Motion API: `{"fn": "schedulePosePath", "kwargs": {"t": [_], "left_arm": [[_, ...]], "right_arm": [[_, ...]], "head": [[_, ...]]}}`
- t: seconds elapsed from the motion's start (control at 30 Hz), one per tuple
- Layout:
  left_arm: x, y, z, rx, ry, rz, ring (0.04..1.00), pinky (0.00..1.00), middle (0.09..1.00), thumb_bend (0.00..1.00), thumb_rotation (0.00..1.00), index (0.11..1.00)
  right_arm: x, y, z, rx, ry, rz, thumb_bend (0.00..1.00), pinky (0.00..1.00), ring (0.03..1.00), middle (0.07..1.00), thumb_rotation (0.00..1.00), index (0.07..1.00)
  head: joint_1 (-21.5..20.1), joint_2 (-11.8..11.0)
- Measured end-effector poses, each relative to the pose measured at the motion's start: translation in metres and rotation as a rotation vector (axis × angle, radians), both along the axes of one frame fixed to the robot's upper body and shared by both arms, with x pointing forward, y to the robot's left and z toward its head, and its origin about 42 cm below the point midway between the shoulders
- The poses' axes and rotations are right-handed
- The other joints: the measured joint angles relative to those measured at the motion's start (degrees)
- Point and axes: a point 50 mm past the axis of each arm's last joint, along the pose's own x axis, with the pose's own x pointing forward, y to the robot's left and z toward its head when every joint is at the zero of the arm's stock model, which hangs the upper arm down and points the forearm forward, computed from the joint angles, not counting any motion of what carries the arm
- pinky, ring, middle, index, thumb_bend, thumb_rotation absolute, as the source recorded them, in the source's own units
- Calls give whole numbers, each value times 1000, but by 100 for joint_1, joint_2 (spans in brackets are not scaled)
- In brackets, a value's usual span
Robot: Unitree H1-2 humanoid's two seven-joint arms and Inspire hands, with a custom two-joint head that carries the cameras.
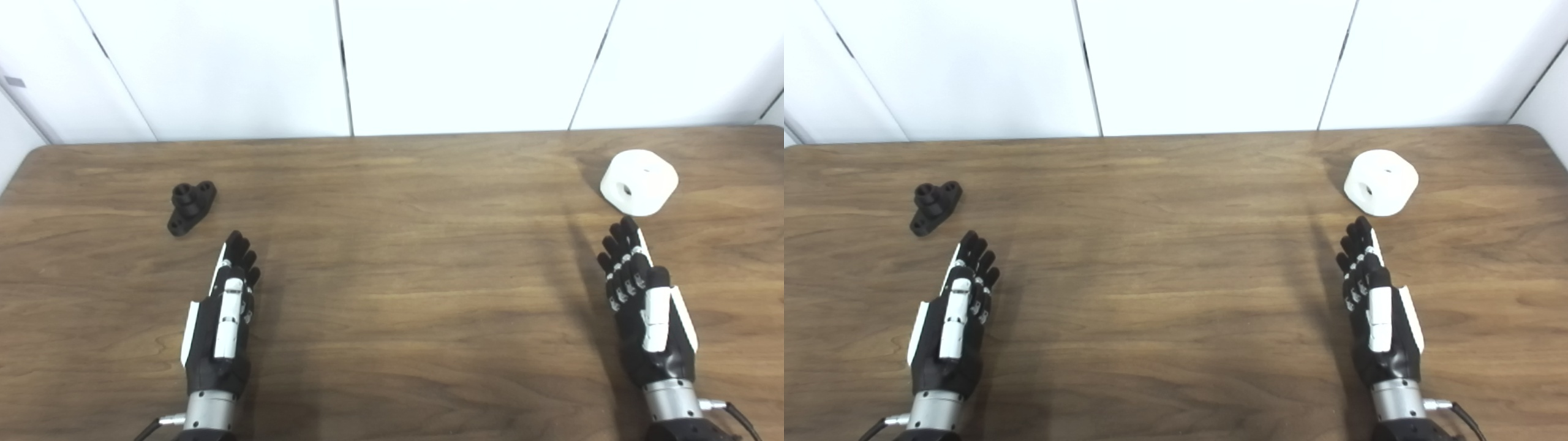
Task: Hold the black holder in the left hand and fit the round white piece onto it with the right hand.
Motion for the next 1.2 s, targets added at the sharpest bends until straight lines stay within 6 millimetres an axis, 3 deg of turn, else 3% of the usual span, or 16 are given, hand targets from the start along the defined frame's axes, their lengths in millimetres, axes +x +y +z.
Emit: {"fn": "schedulePosePath", "kwargs": {"t": [0.27, 0.4, 0.57, 0.87, 1.0, 1.2], "left_arm": [[0, -1, -5, 1, 16, 0, 1000, 1000, 1000, 220, 760, 999], [0, -3, -6, -2, 15, -4, 1000, 1000, 1000, 238, 714, 988], [0, -7, -7, 26, -1, -9, 1000, 1000, 1000, 259, 690, 990], [0, -9, -11, 29, 0, -14, 1000, 1000, 1000, 288, 617, 990], [0, -11, -11, 41, 2, -13, 1000, 1000, 1000, 261, 579, 990], [0, -13, -12, 64, 5, -13, 1000, 1000, 1000, 327, 565, 993]], "right_arm": [[0, 0, 0, -1, -3, -1, 603, 1000, 1000, 1000, 1000, 1000], [1, -1, 0, -3, -28, -2, 606, 1000, 1000, 1000, 1000, 1000], [1, -1, 0, -4, -32, 1, 629, 1000, 1000, 1000, 1000, 1000], [2, -1, -1, -15, -40, 13, 717, 1000, 1000, 1000, 1000, 1000], [2, -1, 0, -19, -66, 28, 735, 1000, 1000, 1000, 1000, 1000], [4, -1, 0, -19, -93, 38, 743, 1000, 1000, 1000, 1000, 1000]], "head": [[501, -97], [1036, -281], [1371, -457], [1661, -703], [1714, -712], [1661, -712]]}}
